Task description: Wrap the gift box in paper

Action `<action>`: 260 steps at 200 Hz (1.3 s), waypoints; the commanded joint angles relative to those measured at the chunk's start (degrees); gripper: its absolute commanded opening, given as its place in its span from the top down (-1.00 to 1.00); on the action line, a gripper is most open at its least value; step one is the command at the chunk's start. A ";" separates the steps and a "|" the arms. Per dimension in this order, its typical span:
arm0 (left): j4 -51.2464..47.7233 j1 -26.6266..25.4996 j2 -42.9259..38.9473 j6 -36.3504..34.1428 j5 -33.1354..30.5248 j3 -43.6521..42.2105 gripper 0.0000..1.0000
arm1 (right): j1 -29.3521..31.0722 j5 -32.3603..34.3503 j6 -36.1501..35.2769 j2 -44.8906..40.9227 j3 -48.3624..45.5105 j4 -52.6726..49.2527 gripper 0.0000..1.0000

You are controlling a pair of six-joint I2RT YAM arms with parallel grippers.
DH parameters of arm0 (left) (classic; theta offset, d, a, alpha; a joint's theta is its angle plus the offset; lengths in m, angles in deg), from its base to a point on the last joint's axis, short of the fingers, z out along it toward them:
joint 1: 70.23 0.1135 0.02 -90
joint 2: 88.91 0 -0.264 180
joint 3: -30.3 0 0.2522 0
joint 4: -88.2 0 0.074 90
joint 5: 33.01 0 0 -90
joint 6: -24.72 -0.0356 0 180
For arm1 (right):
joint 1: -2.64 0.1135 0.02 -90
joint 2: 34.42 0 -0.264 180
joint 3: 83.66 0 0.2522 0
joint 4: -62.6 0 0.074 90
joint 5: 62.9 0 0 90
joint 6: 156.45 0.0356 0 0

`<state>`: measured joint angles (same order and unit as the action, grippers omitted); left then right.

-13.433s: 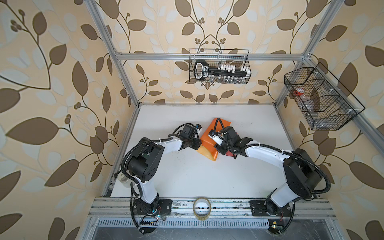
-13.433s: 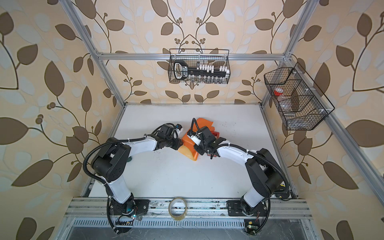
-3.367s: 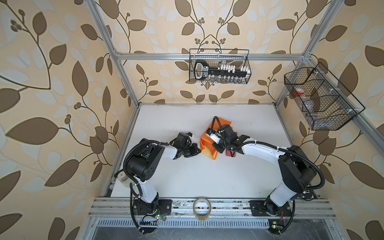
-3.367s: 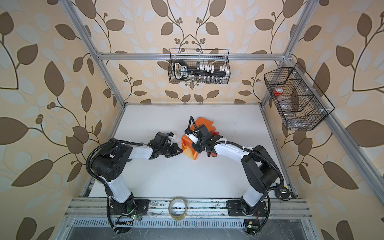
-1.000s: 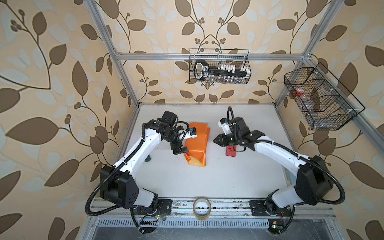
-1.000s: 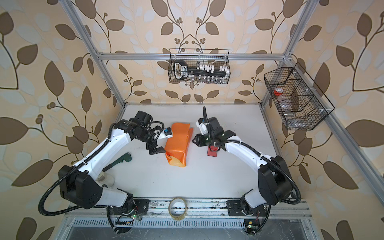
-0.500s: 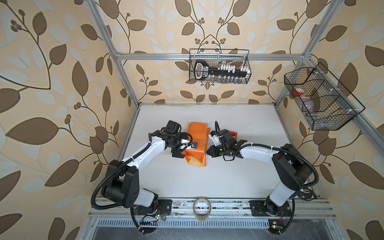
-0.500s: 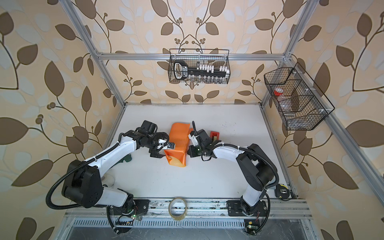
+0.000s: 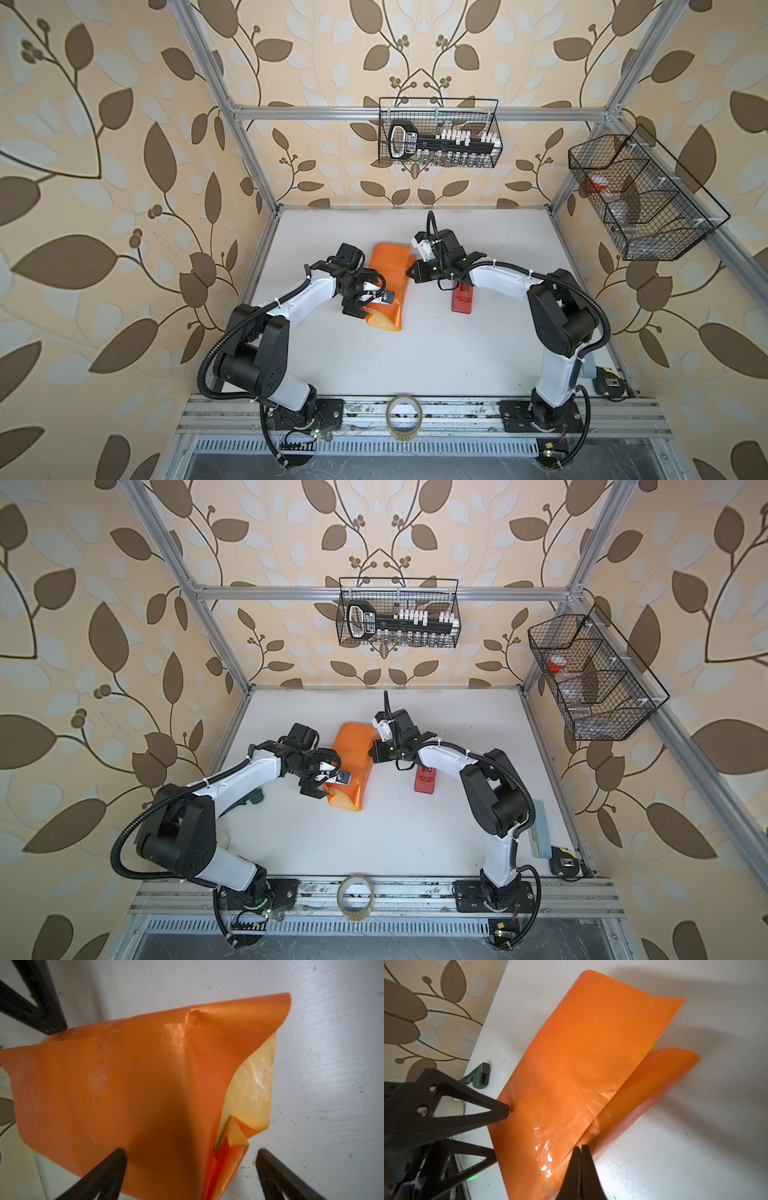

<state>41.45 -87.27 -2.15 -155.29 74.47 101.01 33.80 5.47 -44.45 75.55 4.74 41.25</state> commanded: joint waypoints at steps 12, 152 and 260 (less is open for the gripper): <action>-10.69 2.17 -2.44 -4.90 0.74 4.99 -0.98 | -1.00 -0.06 -2.14 1.61 3.43 -5.31 1.00; 7.80 3.85 1.19 -8.37 3.56 -2.04 -0.95 | 0.84 0.80 0.01 7.71 7.74 -4.89 1.00; 21.66 3.85 3.32 5.68 1.23 -9.80 -0.57 | -0.02 -0.43 1.35 -1.03 -8.95 2.65 0.95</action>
<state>62.67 -83.66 -0.03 -154.49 76.44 93.69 32.51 5.84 -44.16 78.90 2.83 40.57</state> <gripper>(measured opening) 0.803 0.047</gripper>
